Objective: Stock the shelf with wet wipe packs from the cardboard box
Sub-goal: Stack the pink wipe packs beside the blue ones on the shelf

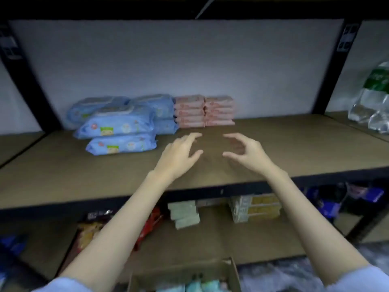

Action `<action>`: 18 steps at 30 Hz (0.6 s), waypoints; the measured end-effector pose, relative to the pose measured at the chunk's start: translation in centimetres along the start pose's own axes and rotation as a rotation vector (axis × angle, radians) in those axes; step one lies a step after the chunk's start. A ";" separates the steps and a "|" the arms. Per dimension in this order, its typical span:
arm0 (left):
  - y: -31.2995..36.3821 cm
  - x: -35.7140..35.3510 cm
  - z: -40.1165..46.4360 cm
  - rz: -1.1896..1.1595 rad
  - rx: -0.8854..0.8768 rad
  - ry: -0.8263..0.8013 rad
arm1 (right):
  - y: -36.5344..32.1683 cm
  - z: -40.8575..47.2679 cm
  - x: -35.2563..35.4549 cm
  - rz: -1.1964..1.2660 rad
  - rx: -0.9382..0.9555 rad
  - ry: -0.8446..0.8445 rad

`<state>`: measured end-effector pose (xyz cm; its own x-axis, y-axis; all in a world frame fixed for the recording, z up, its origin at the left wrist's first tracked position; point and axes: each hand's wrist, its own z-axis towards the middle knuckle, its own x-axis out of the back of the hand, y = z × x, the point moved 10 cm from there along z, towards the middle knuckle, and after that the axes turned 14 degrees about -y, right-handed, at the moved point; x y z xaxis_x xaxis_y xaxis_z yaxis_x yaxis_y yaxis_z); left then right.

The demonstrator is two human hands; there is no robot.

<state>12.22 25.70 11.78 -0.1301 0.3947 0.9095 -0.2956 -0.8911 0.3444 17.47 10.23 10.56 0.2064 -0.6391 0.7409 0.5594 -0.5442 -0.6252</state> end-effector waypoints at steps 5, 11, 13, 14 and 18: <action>1.1 -3.2 -12.8 -0.218 -0.008 0.005 | -3.0 -10.8 -5.0 0.112 -0.004 -0.040; -4.7 -16.6 -22.6 -0.365 0.228 -0.248 | 2.2 -18.7 -17.6 0.223 -0.226 -0.288; -7.1 -22.1 -25.6 -0.430 0.352 -0.350 | 5.2 -21.0 -22.6 0.243 -0.342 -0.401; -8.2 -24.8 -27.2 -0.467 0.417 -0.403 | 6.6 -22.1 -24.9 0.255 -0.398 -0.462; -11.3 -34.0 -33.1 -0.540 0.613 -0.614 | 11.4 -26.1 -32.4 0.237 -0.584 -0.671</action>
<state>-11.29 29.73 -30.76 0.4359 0.7481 0.5004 0.3865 -0.6577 0.6466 -3.79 10.56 -26.94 0.7885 -0.4187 0.4505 -0.0135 -0.7441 -0.6679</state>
